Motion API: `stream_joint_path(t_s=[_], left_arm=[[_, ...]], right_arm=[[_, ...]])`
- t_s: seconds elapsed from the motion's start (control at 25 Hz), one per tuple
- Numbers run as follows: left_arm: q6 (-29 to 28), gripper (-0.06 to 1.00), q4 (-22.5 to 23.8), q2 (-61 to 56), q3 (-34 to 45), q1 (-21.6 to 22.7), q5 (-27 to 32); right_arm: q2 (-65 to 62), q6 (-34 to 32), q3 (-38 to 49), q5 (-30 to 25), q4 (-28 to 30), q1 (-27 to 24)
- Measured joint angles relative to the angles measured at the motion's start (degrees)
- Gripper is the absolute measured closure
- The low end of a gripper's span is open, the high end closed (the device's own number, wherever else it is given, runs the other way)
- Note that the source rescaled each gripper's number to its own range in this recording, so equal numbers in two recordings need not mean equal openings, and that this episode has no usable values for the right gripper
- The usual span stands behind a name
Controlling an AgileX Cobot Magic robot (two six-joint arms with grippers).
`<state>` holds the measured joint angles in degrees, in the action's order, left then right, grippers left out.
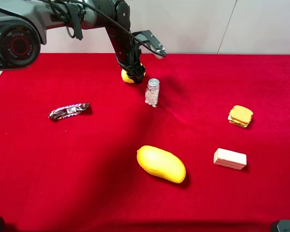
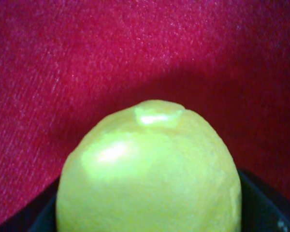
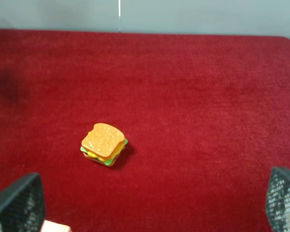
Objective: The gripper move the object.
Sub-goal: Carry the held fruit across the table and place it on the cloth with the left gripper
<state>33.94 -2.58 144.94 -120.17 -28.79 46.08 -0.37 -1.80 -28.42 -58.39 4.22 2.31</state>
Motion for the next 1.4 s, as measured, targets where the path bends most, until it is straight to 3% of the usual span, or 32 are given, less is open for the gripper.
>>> stream_joint_path(t_s=[0.68, 0.76, 0.96, 1.04, 1.16, 1.4], left_arm=[[0.00, 0.93, -0.17, 0.00, 0.00, -0.01, 0.10], [0.00, 0.80, -0.17, 0.00, 0.00, -0.01, 0.15], [0.00, 0.18, -0.28, 0.00, 0.00, -0.19, 0.15], [0.00, 0.06, -0.28, 0.00, 0.00, -0.19, 0.15], [0.00, -0.01, -0.28, -0.08, 0.00, -0.19, 0.15], [-0.20, -0.02, -0.09, -2.65, 0.00, -0.19, 0.72]], right_arm=[[0.00, 0.00, 0.00, -0.07, 0.00, 0.00], [0.00, 0.00, 0.00, -0.07, 0.00, 0.00], [0.00, 0.00, 0.00, -0.07, 0.00, 0.00], [0.00, 0.00, 0.00, -0.07, 0.00, 0.00], [0.00, 0.00, 0.00, -0.07, 0.00, 0.00], [0.00, 0.00, 0.00, -0.07, 0.00, 0.00]])
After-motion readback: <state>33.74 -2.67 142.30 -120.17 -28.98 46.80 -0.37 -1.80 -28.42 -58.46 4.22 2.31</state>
